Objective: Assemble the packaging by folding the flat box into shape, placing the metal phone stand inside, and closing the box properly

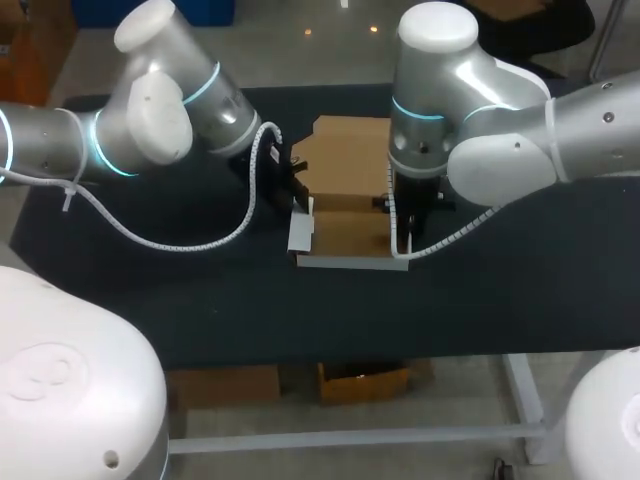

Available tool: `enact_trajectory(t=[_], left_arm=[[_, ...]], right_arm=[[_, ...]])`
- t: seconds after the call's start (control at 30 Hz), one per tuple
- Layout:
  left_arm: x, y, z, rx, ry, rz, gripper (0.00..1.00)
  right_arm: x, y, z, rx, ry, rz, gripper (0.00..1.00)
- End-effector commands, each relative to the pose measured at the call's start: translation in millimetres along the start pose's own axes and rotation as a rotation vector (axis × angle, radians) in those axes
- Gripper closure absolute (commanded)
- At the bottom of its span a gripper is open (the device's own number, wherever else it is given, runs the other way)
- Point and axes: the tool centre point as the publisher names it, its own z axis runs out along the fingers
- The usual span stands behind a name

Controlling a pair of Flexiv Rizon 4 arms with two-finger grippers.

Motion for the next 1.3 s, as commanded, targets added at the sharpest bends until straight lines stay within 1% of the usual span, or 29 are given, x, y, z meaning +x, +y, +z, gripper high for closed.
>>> enact_trajectory(t=[0.03,0.07,0.17,0.4,0.47,0.57,0.67,0.9,1.3], left_arm=[[0.6,7.4,3,0.016,-0.040,0.001,0.70],[0.6,8.3,3,0.023,-0.051,0.004,0.70],[0.2,10.8,3,0.035,-0.079,0.006,0.75],[-1.1,15.2,4,0.057,-0.122,0.006,0.78],[-1.2,15.7,4,0.061,-0.135,0.003,0.78],[0.5,17.9,4,0.065,-0.183,0.003,0.77],[2.3,20.0,5,0.069,-0.209,0.005,0.75],[2.1,23.2,7,0.041,-0.255,-0.006,0.76],[-8.9,26.0,6,0.003,-0.279,-0.043,0.77]], right_arm=[[0,0,0,0.004,-0.003,0.000,1.00],[0,0,0,0.004,-0.003,0.000,1.00],[0,0,0,0.004,-0.003,0.000,1.00],[0,0,0,0.004,-0.003,0.000,1.00],[0,0,0,0.004,-0.003,0.000,1.00],[0,0,0,0.004,-0.003,0.000,1.00],[0,0,0,0.004,-0.003,0.000,1.00],[0,0,0,0.004,-0.003,0.000,1.00],[0,0,0,0.004,-0.003,0.000,1.00]])
